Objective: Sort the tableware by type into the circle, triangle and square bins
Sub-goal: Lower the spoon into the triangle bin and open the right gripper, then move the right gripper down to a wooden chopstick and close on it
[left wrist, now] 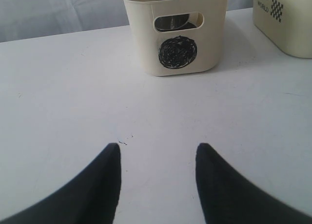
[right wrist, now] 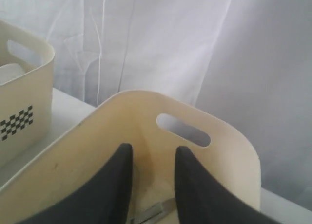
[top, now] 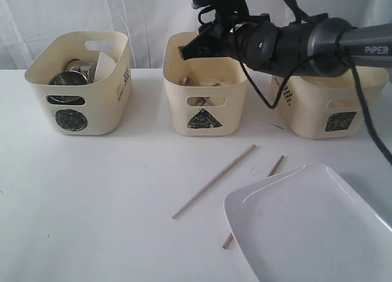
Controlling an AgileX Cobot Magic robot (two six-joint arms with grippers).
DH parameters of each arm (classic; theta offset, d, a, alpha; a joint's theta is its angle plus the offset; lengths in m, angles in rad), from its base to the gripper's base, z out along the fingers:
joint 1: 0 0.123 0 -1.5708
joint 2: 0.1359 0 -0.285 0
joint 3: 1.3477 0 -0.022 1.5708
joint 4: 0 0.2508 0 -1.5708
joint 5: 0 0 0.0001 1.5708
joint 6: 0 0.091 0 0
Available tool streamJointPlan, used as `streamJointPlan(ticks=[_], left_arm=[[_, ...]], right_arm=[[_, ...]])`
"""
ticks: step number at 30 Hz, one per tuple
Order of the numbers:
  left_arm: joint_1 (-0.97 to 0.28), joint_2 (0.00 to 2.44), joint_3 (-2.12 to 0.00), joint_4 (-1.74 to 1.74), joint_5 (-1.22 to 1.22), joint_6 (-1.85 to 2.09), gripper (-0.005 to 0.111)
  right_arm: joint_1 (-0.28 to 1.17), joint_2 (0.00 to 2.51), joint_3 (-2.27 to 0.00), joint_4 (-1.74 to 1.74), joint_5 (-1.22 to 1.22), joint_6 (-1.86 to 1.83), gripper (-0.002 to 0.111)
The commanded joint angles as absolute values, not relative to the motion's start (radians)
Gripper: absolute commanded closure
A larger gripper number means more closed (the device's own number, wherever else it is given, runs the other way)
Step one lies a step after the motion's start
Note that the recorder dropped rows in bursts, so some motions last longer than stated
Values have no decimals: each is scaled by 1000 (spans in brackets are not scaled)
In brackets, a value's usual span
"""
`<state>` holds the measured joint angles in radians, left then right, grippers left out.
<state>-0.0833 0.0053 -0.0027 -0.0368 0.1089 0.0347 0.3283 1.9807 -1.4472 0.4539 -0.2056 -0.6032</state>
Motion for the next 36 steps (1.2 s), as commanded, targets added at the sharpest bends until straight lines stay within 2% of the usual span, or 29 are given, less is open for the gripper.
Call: streamJointPlan(ticks=[1,10,19,31,36], left_arm=[[-81,0,0,-44,103,29,54],[-81,0,0,-44,103,29,54],[-81,0,0,-44,103,29,54],[-81,0,0,-44,103,29,54],[-81,0,0,-44,103,29,54]], right_arm=[[320,1894,-1371,451,-98,-602,79],[320,1772,-1256,404,223,-606,79],[336,1703,-1177,393,371,-606,79],[470,1700,-1152,172,540,-615,79],[502,1702,-1152,30,711,-857,79]])
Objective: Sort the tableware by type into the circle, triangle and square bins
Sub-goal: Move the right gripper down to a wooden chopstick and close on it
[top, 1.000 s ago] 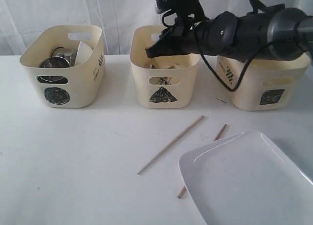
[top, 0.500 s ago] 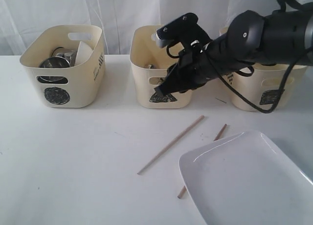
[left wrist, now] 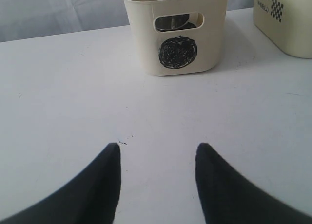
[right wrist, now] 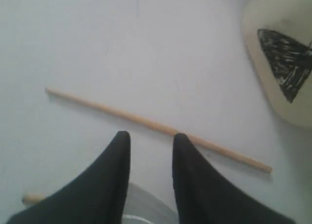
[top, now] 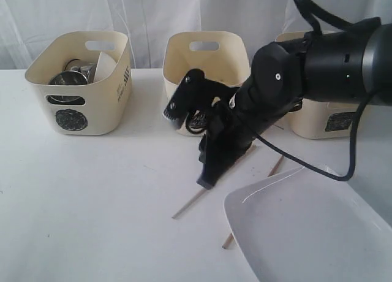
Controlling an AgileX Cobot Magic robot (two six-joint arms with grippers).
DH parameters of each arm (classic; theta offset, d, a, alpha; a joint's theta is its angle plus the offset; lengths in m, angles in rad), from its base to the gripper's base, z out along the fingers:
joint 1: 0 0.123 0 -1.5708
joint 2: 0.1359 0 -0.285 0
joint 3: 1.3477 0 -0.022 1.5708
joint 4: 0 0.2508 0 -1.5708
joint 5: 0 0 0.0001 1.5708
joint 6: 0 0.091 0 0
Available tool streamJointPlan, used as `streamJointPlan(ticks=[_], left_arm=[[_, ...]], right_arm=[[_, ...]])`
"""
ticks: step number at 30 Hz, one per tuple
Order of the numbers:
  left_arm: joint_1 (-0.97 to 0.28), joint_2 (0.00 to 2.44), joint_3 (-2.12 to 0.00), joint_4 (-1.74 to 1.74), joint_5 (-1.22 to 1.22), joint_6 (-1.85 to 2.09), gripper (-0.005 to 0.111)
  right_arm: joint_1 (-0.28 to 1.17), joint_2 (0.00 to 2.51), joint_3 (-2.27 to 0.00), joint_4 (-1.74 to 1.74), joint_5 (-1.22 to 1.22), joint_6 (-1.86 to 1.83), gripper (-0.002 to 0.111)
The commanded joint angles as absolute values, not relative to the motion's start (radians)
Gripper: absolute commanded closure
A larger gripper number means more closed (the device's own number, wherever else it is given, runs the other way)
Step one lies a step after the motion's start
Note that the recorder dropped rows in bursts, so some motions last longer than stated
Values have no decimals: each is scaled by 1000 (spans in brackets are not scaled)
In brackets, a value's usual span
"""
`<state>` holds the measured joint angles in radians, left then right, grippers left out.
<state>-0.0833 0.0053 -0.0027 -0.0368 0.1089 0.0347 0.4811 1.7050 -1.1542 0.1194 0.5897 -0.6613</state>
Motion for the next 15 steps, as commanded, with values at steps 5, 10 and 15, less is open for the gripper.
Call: streamJointPlan(ticks=[5,10,15], left_arm=[[-81,0,0,-44,103,29,54],[-81,0,0,-44,103,29,54],[-81,0,0,-44,103,29,54]], right_arm=[[509,1702,-1152,0,769,-1074,79],[517,1702,-1158,0,746,-1072,79],[529,1707,-1190,0,699,-1074,79]])
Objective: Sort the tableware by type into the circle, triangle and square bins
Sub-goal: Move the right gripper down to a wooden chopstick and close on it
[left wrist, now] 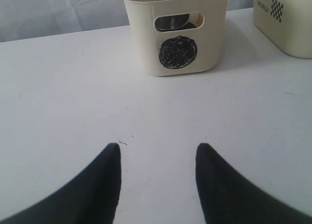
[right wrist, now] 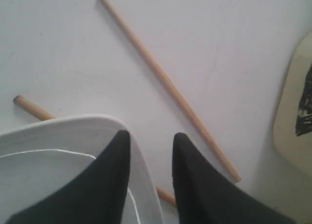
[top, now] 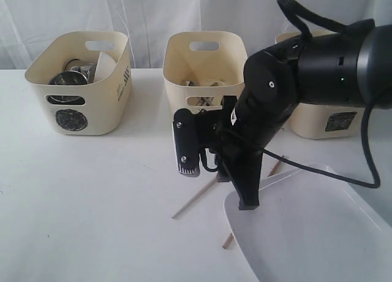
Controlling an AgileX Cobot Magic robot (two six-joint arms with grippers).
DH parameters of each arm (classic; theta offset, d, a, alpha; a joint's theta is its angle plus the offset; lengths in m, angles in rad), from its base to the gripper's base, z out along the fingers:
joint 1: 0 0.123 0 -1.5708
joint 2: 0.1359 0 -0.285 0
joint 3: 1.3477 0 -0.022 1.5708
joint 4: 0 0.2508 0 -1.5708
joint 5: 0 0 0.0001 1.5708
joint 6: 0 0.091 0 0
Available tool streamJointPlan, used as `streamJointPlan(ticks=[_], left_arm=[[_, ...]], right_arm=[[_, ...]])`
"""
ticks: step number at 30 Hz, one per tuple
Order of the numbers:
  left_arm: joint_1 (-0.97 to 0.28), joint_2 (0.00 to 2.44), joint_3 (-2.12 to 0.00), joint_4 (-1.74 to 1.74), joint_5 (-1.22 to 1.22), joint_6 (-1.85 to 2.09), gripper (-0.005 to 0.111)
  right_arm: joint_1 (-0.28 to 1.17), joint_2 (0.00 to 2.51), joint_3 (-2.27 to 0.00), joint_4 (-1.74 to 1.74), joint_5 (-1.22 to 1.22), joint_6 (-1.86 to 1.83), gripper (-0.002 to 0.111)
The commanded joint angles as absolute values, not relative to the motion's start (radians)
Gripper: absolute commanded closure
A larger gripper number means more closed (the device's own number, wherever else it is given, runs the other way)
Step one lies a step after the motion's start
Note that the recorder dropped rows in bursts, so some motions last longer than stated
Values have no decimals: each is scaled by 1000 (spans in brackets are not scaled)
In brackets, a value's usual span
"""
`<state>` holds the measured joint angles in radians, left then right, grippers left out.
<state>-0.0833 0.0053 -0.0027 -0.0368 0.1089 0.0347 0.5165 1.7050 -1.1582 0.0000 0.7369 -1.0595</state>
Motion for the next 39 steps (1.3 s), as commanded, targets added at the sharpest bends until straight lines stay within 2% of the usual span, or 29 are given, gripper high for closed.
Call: streamJointPlan(ticks=[1,9,39], left_arm=[[-81,0,0,-44,103,29,54],[-81,0,0,-44,103,29,54],[-81,0,0,-44,103,29,54]], right_arm=[[532,1718,-1204,0,699,-1077,79],[569,1865,-1332,-49,869,-1182,79],[569,2027,-1388,-52,812,-1260,79]])
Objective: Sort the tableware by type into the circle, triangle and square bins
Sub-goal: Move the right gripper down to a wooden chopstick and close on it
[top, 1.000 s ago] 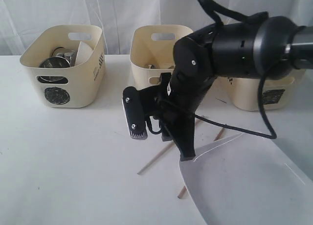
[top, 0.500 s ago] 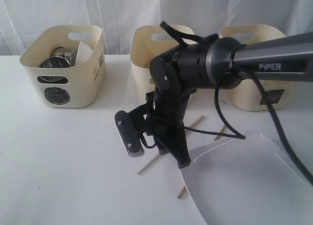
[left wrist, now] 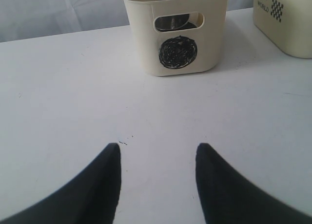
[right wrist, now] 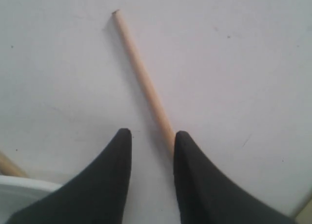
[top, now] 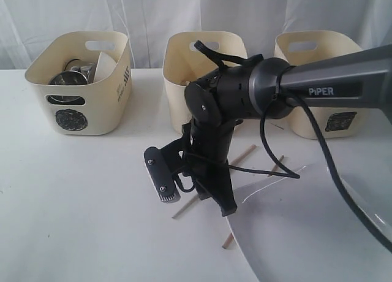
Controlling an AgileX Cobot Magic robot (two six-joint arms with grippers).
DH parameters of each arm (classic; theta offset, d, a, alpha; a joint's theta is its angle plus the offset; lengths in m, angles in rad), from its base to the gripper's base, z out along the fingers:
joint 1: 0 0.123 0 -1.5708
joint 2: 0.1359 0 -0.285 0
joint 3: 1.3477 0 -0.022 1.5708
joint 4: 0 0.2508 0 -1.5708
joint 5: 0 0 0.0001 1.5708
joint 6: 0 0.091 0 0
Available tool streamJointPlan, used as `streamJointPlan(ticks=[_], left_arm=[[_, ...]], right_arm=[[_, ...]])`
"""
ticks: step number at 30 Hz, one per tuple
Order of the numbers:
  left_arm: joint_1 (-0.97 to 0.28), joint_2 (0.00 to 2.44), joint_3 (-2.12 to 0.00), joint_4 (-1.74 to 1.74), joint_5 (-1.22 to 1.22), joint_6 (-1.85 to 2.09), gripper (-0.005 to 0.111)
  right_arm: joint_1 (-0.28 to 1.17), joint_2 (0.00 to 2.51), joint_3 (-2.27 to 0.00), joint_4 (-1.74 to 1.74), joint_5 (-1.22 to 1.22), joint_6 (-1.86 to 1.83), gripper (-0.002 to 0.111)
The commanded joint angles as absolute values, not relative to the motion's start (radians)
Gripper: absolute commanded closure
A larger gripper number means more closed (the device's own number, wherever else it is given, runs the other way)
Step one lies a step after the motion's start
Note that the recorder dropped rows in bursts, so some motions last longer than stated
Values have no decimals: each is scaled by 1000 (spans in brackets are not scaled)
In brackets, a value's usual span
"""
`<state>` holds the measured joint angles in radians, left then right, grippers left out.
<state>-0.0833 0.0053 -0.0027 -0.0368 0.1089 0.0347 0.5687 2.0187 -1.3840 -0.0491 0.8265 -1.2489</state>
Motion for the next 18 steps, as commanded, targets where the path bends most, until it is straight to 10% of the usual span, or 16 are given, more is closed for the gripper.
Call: streamJointPlan(ticks=[1,18], left_arm=[[-81,0,0,-44,103,29,54],[-81,0,0,-44,103,29,54]], right_arm=[[569,2032,-1388,-52,812,-1260,79],[569,2084,-1388,-45,807,-1254,79]])
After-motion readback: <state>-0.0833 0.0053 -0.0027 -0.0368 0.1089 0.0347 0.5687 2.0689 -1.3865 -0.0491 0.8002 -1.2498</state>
